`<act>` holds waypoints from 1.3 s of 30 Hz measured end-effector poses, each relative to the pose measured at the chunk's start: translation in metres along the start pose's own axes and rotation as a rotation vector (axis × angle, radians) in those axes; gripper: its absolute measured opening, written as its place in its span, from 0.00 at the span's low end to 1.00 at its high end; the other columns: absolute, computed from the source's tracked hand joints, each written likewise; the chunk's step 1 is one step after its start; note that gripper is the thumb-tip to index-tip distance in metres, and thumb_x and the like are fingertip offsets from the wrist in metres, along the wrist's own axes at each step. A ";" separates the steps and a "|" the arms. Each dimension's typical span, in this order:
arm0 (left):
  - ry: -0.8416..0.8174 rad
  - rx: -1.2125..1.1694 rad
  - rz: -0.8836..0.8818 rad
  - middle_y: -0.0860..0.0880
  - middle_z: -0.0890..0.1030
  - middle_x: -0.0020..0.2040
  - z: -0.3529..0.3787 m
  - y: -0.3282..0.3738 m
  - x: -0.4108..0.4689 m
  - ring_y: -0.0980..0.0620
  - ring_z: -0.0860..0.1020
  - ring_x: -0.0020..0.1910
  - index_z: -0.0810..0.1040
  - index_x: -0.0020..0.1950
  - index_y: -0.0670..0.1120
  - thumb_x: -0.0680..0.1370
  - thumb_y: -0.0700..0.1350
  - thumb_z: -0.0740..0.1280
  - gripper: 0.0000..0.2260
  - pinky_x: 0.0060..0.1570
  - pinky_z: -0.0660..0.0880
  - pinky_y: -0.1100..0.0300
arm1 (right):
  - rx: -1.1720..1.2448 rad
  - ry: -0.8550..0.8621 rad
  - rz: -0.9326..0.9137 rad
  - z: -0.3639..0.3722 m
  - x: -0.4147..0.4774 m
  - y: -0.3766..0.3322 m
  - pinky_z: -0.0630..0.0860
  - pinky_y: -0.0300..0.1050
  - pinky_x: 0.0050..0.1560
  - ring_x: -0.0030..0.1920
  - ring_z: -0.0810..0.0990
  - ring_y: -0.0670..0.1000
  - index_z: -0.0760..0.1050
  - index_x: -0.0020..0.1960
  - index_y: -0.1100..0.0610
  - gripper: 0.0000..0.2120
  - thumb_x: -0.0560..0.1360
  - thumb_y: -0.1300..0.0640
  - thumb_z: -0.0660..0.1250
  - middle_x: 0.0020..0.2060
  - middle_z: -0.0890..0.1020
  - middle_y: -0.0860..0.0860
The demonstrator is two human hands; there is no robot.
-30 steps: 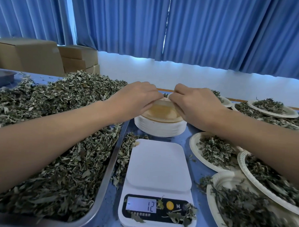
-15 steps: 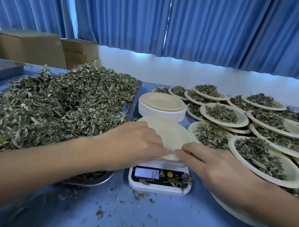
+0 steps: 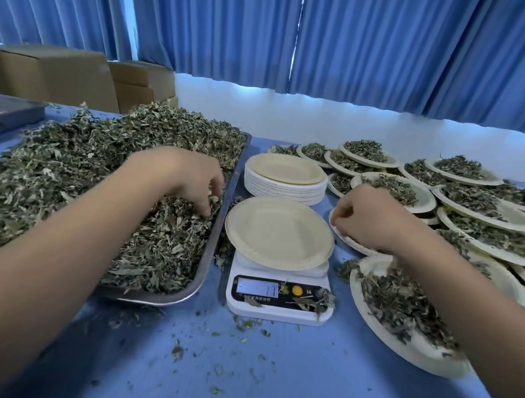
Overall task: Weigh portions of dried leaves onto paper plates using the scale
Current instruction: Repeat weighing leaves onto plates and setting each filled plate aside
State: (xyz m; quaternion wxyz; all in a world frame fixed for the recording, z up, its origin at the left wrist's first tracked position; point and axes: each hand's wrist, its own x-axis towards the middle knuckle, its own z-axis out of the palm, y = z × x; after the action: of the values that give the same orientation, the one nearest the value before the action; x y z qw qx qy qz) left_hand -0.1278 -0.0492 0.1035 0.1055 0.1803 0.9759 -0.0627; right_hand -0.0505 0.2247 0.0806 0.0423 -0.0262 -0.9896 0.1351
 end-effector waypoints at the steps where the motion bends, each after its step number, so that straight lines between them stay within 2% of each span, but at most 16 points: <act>1: -0.038 0.023 -0.010 0.49 0.77 0.66 0.004 0.000 0.004 0.47 0.76 0.61 0.75 0.72 0.51 0.73 0.50 0.77 0.28 0.61 0.72 0.56 | 0.017 -0.072 0.010 0.002 0.005 0.000 0.77 0.43 0.37 0.36 0.82 0.51 0.85 0.36 0.55 0.11 0.73 0.65 0.68 0.34 0.86 0.53; 3: -0.057 0.034 0.000 0.49 0.75 0.70 0.010 0.001 0.009 0.46 0.75 0.64 0.73 0.74 0.51 0.72 0.50 0.78 0.32 0.63 0.73 0.54 | -0.004 -0.213 0.023 0.007 0.012 -0.002 0.77 0.44 0.37 0.34 0.81 0.53 0.83 0.31 0.56 0.11 0.70 0.67 0.71 0.32 0.85 0.55; 5: -0.061 0.024 0.021 0.49 0.76 0.69 0.013 0.000 0.013 0.46 0.76 0.62 0.73 0.74 0.51 0.70 0.50 0.79 0.34 0.63 0.74 0.53 | -0.047 -0.308 0.028 0.009 0.017 -0.002 0.80 0.47 0.41 0.38 0.83 0.56 0.84 0.33 0.57 0.09 0.68 0.68 0.74 0.34 0.86 0.56; 9: -0.108 0.079 0.014 0.48 0.73 0.73 0.020 -0.002 0.019 0.45 0.73 0.68 0.68 0.77 0.49 0.68 0.51 0.81 0.40 0.66 0.72 0.53 | -0.082 -0.350 -0.007 0.012 0.021 0.003 0.76 0.46 0.38 0.35 0.79 0.55 0.84 0.37 0.61 0.02 0.67 0.66 0.76 0.36 0.86 0.57; 11: -0.116 0.096 0.015 0.47 0.78 0.66 0.025 0.002 0.021 0.44 0.77 0.62 0.72 0.74 0.47 0.67 0.49 0.81 0.37 0.61 0.76 0.52 | -0.112 -0.361 -0.034 0.015 0.020 0.006 0.75 0.48 0.37 0.34 0.77 0.56 0.83 0.38 0.62 0.05 0.66 0.63 0.78 0.35 0.83 0.58; 13: -0.090 0.112 0.012 0.46 0.79 0.62 0.028 0.004 0.023 0.44 0.78 0.57 0.73 0.72 0.45 0.68 0.47 0.79 0.34 0.57 0.78 0.52 | -0.145 -0.358 -0.061 0.017 0.018 0.008 0.80 0.53 0.41 0.39 0.82 0.60 0.83 0.38 0.61 0.06 0.65 0.62 0.79 0.37 0.85 0.57; 15: -0.065 0.107 0.000 0.44 0.79 0.62 0.029 0.003 0.024 0.43 0.78 0.56 0.72 0.73 0.45 0.69 0.44 0.78 0.33 0.56 0.78 0.52 | -0.138 -0.367 -0.074 0.015 0.017 0.011 0.82 0.54 0.47 0.44 0.85 0.59 0.84 0.39 0.58 0.05 0.66 0.60 0.80 0.37 0.86 0.55; 18: -0.056 0.067 0.000 0.43 0.79 0.64 0.025 -0.002 0.022 0.46 0.76 0.51 0.76 0.70 0.44 0.70 0.44 0.78 0.28 0.52 0.77 0.55 | -0.126 -0.382 -0.081 0.013 0.018 0.013 0.83 0.52 0.48 0.44 0.85 0.56 0.85 0.38 0.55 0.05 0.67 0.61 0.80 0.35 0.86 0.50; 21: -0.051 -0.030 0.004 0.44 0.79 0.62 0.015 -0.008 0.015 0.43 0.79 0.56 0.77 0.70 0.46 0.70 0.45 0.80 0.29 0.55 0.78 0.52 | -0.147 -0.356 -0.086 0.015 0.017 0.012 0.82 0.50 0.45 0.41 0.85 0.55 0.84 0.36 0.55 0.06 0.66 0.63 0.79 0.35 0.86 0.51; 23: 0.000 -0.093 0.024 0.48 0.77 0.55 0.006 -0.013 0.009 0.44 0.79 0.53 0.78 0.67 0.47 0.70 0.46 0.80 0.27 0.54 0.78 0.52 | -0.172 -0.335 -0.093 0.019 0.017 0.011 0.82 0.49 0.44 0.41 0.83 0.55 0.83 0.36 0.55 0.06 0.66 0.63 0.78 0.36 0.85 0.53; 25: 0.096 -0.113 0.063 0.52 0.75 0.50 -0.004 -0.017 0.004 0.47 0.76 0.49 0.80 0.63 0.48 0.70 0.48 0.80 0.24 0.51 0.72 0.57 | -0.208 -0.324 -0.103 0.021 0.017 0.010 0.82 0.52 0.44 0.42 0.83 0.57 0.83 0.38 0.59 0.04 0.66 0.63 0.78 0.39 0.85 0.57; 28: 0.249 -0.213 0.148 0.52 0.76 0.48 -0.014 -0.019 -0.003 0.53 0.73 0.42 0.80 0.53 0.52 0.70 0.48 0.80 0.15 0.45 0.68 0.60 | -0.279 -0.323 -0.129 0.024 0.017 0.008 0.78 0.51 0.40 0.42 0.81 0.60 0.81 0.39 0.63 0.06 0.69 0.62 0.75 0.38 0.82 0.59; 30: 0.339 -0.272 0.184 0.50 0.78 0.51 -0.016 -0.016 -0.005 0.51 0.74 0.45 0.79 0.52 0.52 0.70 0.48 0.80 0.15 0.47 0.67 0.61 | -0.302 -0.357 -0.155 0.029 0.014 0.005 0.71 0.48 0.37 0.38 0.76 0.59 0.75 0.37 0.63 0.08 0.73 0.62 0.69 0.34 0.76 0.57; 32: 0.416 -0.348 0.203 0.48 0.82 0.54 -0.015 -0.011 -0.006 0.46 0.78 0.52 0.81 0.54 0.46 0.70 0.48 0.80 0.16 0.52 0.71 0.58 | -0.296 -0.379 -0.174 0.034 0.012 0.003 0.67 0.48 0.38 0.37 0.70 0.55 0.69 0.36 0.61 0.09 0.75 0.62 0.64 0.35 0.74 0.57; 34: 0.462 -0.442 0.224 0.44 0.84 0.56 -0.014 -0.004 -0.007 0.44 0.80 0.55 0.83 0.56 0.43 0.70 0.46 0.80 0.17 0.56 0.74 0.55 | -0.304 -0.380 -0.186 0.035 0.011 0.001 0.69 0.48 0.40 0.37 0.71 0.55 0.70 0.38 0.61 0.08 0.76 0.62 0.62 0.37 0.76 0.57; 39: 0.418 -0.725 0.351 0.45 0.86 0.43 -0.011 0.019 -0.011 0.44 0.85 0.43 0.84 0.49 0.45 0.70 0.44 0.80 0.11 0.48 0.82 0.44 | -0.330 -0.391 -0.195 0.034 0.010 -0.001 0.68 0.48 0.40 0.37 0.70 0.55 0.69 0.39 0.61 0.08 0.77 0.63 0.61 0.37 0.76 0.56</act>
State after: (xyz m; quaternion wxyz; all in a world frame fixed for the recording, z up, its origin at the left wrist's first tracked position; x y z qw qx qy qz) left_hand -0.1130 -0.0336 0.1148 -0.0284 0.3031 0.8899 0.3397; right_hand -0.0634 0.2156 0.0486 -0.1415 0.0891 -0.9854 -0.0304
